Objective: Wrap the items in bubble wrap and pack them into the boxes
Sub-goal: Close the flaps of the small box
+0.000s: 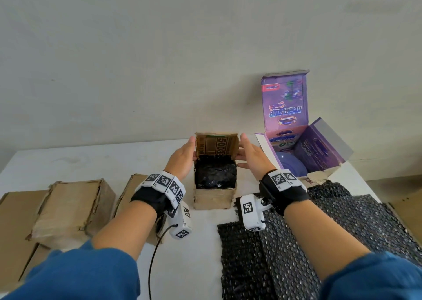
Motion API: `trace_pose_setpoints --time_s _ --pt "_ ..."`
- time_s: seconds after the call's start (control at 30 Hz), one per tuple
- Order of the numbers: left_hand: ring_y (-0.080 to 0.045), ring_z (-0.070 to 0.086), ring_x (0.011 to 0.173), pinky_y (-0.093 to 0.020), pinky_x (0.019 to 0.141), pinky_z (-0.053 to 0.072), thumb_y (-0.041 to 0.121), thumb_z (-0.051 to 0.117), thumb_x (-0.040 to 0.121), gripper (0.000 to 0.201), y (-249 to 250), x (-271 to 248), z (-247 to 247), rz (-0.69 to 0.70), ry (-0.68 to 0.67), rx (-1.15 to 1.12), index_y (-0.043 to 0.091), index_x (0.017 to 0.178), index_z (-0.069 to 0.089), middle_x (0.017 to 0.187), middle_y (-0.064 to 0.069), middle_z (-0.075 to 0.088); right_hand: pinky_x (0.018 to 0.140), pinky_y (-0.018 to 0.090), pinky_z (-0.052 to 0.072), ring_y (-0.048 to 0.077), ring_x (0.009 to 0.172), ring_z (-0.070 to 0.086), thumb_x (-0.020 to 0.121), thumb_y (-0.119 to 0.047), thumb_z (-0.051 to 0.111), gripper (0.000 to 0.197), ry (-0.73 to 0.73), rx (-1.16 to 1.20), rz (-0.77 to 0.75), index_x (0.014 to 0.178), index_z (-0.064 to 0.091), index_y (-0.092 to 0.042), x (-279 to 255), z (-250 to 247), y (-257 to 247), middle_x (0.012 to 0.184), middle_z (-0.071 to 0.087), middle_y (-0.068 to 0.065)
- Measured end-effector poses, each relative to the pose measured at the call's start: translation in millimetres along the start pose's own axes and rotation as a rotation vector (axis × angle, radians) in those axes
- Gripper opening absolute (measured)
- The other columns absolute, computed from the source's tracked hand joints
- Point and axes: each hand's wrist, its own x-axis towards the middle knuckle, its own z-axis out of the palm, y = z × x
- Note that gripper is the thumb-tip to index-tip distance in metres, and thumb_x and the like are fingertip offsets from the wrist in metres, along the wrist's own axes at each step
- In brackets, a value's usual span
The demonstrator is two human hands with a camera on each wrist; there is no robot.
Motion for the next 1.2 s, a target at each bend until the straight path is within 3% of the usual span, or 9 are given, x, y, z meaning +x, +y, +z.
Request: trace_pose_setpoints --time_s 0.1,0.2,0.3,0.43,0.53,0.63,0.83,1.0,1.2 --pt "-0.019 0.052 0.121 -0.044 0.109 0.036 0.070 0.013 0.088 0.072 -2.7 -1.9 0.6 -0.006 0.005 0.011 0.029 0.141 0.040 0.134 -0.006 0.054 0.080 0.026 0.051 0.022 0.101 0.062 0.100 -0.047 0.029 0.052 -0.037 -0.043 -0.020 0.122 0.056 -0.008 -0.6 -2.7 2.9 0.116 0.063 0.013" --pt "-0.020 0.051 0.122 -0.044 0.109 0.036 0.066 0.014 0.091 0.071 -3.1 -4.8 0.2 -0.028 0.035 0.041 0.023 0.139 0.043 0.135 -0.005 0.053 0.093 0.039 0.050 0.024 0.109 0.059 0.097 -0.054 0.028 0.058 -0.032 -0.216 -0.042 0.120 0.059 -0.011 -0.8 -7.4 7.2 0.116 0.063 0.009" --pt "-0.016 0.056 0.111 -0.041 0.104 0.041 0.060 0.016 0.095 0.063 -6.7 -7.8 -0.5 0.003 0.009 0.084 0.024 0.123 0.060 0.125 0.001 0.059 0.095 0.038 0.048 0.021 0.109 0.056 0.097 -0.054 0.029 0.060 -0.047 -0.274 -0.033 0.119 0.062 -0.010 -5.0 -10.8 9.4 0.117 0.062 0.005" --pt "-0.013 0.056 0.105 -0.036 0.098 0.044 0.060 0.026 0.094 0.056 -11.9 -15.6 0.4 0.065 -0.028 0.195 0.023 0.110 0.064 0.119 0.004 0.061 0.095 0.031 0.045 0.020 0.107 0.057 0.096 -0.049 0.043 0.048 -0.121 -0.425 -0.138 0.121 0.061 -0.013 -13.6 -10.6 16.3 0.118 0.063 0.004" --pt "-0.008 0.051 0.083 -0.024 0.081 0.040 0.063 0.036 0.089 0.055 -9.9 -25.4 4.9 0.173 -0.067 0.299 0.017 0.087 0.065 0.095 0.001 0.055 0.096 0.023 0.037 0.016 0.113 0.053 0.092 -0.042 0.055 0.051 -0.141 -0.625 -0.200 0.133 0.052 -0.012 -19.3 -10.8 25.1 0.123 0.055 0.001" --pt "-0.014 0.051 0.104 -0.019 0.091 0.034 0.042 0.053 0.092 0.042 -16.5 -29.6 9.0 0.174 -0.003 0.451 0.016 0.124 0.060 0.114 -0.005 0.049 0.099 0.028 0.041 0.021 0.109 0.054 0.088 -0.040 0.061 0.055 -0.114 -0.717 -0.259 0.134 0.051 -0.012 -22.9 -10.2 34.7 0.120 0.048 0.007" --pt "-0.019 0.058 0.100 -0.024 0.086 0.044 0.028 0.067 0.086 0.035 -27.1 -39.6 12.5 0.277 0.064 0.501 0.015 0.118 0.065 0.112 -0.006 0.059 0.082 0.019 0.042 0.019 0.092 0.055 0.086 -0.033 0.067 0.042 -0.045 -0.738 -0.328 0.123 0.060 -0.017 -36.0 0.8 42.2 0.110 0.048 0.007" --pt "-0.021 0.057 0.099 -0.033 0.088 0.049 0.021 0.071 0.082 0.032 -31.7 -43.4 15.4 0.292 0.057 0.539 0.014 0.112 0.065 0.111 -0.007 0.057 0.081 0.017 0.039 0.016 0.086 0.050 0.085 -0.019 0.068 0.034 -0.050 -0.771 -0.330 0.118 0.063 -0.014 -41.8 4.8 42.9 0.106 0.050 0.008" --pt "-0.019 0.056 0.088 -0.027 0.078 0.050 0.014 0.074 0.079 0.019 -38.4 -47.2 17.8 0.393 0.074 0.532 0.009 0.097 0.069 0.101 0.001 0.045 0.071 0.013 0.030 0.014 0.082 0.046 0.086 -0.014 0.066 0.020 -0.041 -0.788 -0.337 0.105 0.066 -0.009 -44.9 7.2 45.2 0.099 0.045 0.004"
